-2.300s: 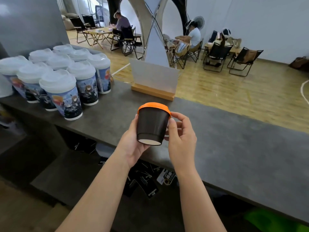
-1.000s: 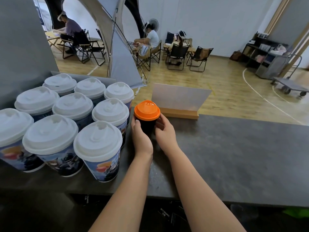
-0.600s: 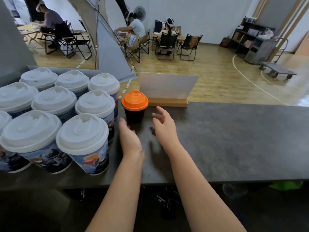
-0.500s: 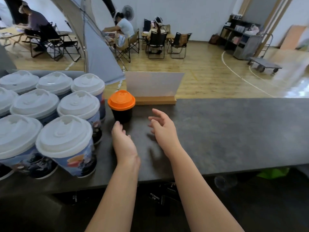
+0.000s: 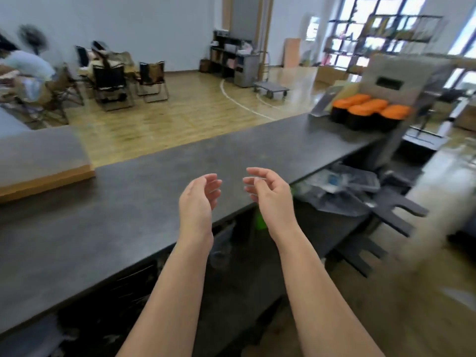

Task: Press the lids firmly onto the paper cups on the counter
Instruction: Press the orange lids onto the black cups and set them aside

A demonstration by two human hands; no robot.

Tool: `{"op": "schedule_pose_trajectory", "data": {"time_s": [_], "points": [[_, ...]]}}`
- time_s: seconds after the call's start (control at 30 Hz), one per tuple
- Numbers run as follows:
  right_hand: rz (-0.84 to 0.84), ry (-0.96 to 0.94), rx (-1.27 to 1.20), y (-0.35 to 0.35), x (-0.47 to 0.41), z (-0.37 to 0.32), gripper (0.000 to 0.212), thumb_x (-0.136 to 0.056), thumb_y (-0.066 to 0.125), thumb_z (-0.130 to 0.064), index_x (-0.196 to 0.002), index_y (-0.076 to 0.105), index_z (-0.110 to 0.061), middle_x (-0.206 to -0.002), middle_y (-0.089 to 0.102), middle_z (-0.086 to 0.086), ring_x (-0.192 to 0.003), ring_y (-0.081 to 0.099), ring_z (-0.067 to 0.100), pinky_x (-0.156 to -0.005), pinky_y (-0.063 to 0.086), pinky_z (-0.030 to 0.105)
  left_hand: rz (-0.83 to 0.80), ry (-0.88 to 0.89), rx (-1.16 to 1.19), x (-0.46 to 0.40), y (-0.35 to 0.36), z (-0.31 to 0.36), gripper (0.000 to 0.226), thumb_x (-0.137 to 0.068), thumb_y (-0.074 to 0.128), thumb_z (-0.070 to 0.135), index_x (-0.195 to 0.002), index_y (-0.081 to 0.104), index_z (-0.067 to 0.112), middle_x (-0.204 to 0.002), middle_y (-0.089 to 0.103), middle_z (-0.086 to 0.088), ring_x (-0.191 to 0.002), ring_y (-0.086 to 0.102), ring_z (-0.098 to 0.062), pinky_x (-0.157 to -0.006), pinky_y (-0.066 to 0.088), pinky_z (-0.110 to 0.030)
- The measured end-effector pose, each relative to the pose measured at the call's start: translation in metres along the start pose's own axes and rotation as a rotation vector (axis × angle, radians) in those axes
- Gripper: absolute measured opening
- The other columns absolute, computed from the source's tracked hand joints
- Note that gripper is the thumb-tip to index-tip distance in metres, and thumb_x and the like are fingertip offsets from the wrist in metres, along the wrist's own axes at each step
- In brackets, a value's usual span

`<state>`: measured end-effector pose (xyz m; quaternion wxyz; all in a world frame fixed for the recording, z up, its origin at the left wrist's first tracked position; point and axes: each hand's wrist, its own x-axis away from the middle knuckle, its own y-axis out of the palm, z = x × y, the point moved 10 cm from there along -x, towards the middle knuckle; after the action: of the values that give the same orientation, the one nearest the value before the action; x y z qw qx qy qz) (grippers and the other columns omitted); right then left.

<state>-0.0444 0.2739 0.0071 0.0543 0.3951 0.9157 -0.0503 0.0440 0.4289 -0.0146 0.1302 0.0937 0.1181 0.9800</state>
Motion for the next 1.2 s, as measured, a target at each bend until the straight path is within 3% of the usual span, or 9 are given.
{"op": "schedule_pose_trajectory", "data": {"time_s": [0.23, 0.3, 0.43, 0.57, 0.73, 0.87, 1.03, 1.2], "points": [[0.346, -0.021, 0.004, -0.245, -0.007, 0.000, 0.027, -0.101, 0.046, -0.011, -0.101, 0.068, -0.026, -0.097, 0.074, 0.001, -0.089, 0.070, 0.015, -0.083, 0.056, 0.028, -0.295, -0.044, -0.062, 0.055, 0.206, -0.055, 0.032, -0.105, 0.040, 0.020, -0.094, 0.070, 0.023, -0.098, 0.074, 0.002, -0.094, 0.067, -0.013, -0.080, 0.049, -0.025], [0.414, -0.020, 0.012, -0.298, -0.005, 0.004, 0.026, -0.102, 0.046, -0.012, -0.102, 0.068, -0.027, -0.100, 0.074, 0.001, -0.091, 0.070, 0.016, -0.084, 0.057, 0.027, -0.348, -0.037, -0.075, 0.068, 0.254, -0.070, 0.032, -0.105, 0.040, 0.021, -0.095, 0.071, 0.024, -0.100, 0.074, 0.002, -0.097, 0.067, -0.014, -0.083, 0.049, -0.026], [0.490, -0.019, 0.013, -0.371, -0.012, 0.013, 0.025, -0.102, 0.046, -0.014, -0.102, 0.066, -0.030, -0.101, 0.074, 0.000, -0.094, 0.070, 0.016, -0.088, 0.057, 0.030, -0.379, -0.027, -0.081, 0.083, 0.330, -0.091, 0.031, -0.105, 0.042, 0.020, -0.096, 0.071, 0.023, -0.095, 0.074, 0.005, -0.092, 0.068, -0.012, -0.074, 0.049, -0.022], [0.507, 0.007, 0.011, -0.406, -0.032, 0.023, 0.023, -0.103, 0.046, -0.015, -0.103, 0.062, -0.032, -0.104, 0.072, -0.002, -0.095, 0.069, 0.014, -0.087, 0.058, 0.027, -0.411, -0.004, -0.110, 0.083, 0.377, -0.103, 0.032, -0.106, 0.041, 0.020, -0.094, 0.070, 0.026, -0.094, 0.073, 0.007, -0.093, 0.067, -0.010, -0.079, 0.051, -0.022], [0.486, 0.032, -0.029, -0.431, -0.083, 0.055, 0.022, -0.103, 0.047, -0.015, -0.105, 0.063, -0.030, -0.101, 0.072, -0.004, -0.092, 0.069, 0.012, -0.084, 0.058, 0.025, -0.322, 0.002, -0.098, 0.042, 0.406, -0.128, 0.030, -0.106, 0.041, 0.021, -0.099, 0.070, 0.024, -0.100, 0.074, 0.004, -0.096, 0.069, -0.010, -0.077, 0.051, -0.020], [0.389, 0.084, -0.005, -0.442, -0.144, 0.093, 0.021, -0.103, 0.047, -0.016, -0.108, 0.063, -0.029, -0.101, 0.070, -0.005, -0.091, 0.068, 0.010, -0.081, 0.057, 0.023, -0.250, -0.026, -0.091, -0.005, 0.439, -0.159, 0.030, -0.107, 0.041, 0.021, -0.099, 0.069, 0.024, -0.102, 0.073, 0.002, -0.094, 0.068, -0.010, -0.072, 0.049, -0.017], [0.244, 0.171, 0.097, -0.460, -0.224, 0.133, 0.020, -0.103, 0.048, -0.018, -0.109, 0.062, -0.030, -0.105, 0.068, -0.007, -0.093, 0.067, 0.007, -0.078, 0.055, 0.019, -0.152, -0.069, -0.047, -0.073, 0.507, -0.189, 0.030, -0.105, 0.041, 0.020, -0.100, 0.070, 0.022, -0.103, 0.073, 0.000, -0.099, 0.066, -0.014, -0.076, 0.049, -0.022], [0.215, 0.147, 0.156, -0.510, -0.296, 0.121, 0.020, -0.102, 0.049, -0.014, -0.108, 0.063, -0.027, -0.102, 0.071, -0.003, -0.089, 0.067, 0.009, -0.078, 0.056, 0.022, -0.162, -0.078, -0.020, -0.122, 0.592, -0.196, 0.028, -0.103, 0.043, 0.021, -0.105, 0.071, 0.019, -0.105, 0.073, -0.002, -0.101, 0.067, -0.016, -0.078, 0.049, -0.023]]}}
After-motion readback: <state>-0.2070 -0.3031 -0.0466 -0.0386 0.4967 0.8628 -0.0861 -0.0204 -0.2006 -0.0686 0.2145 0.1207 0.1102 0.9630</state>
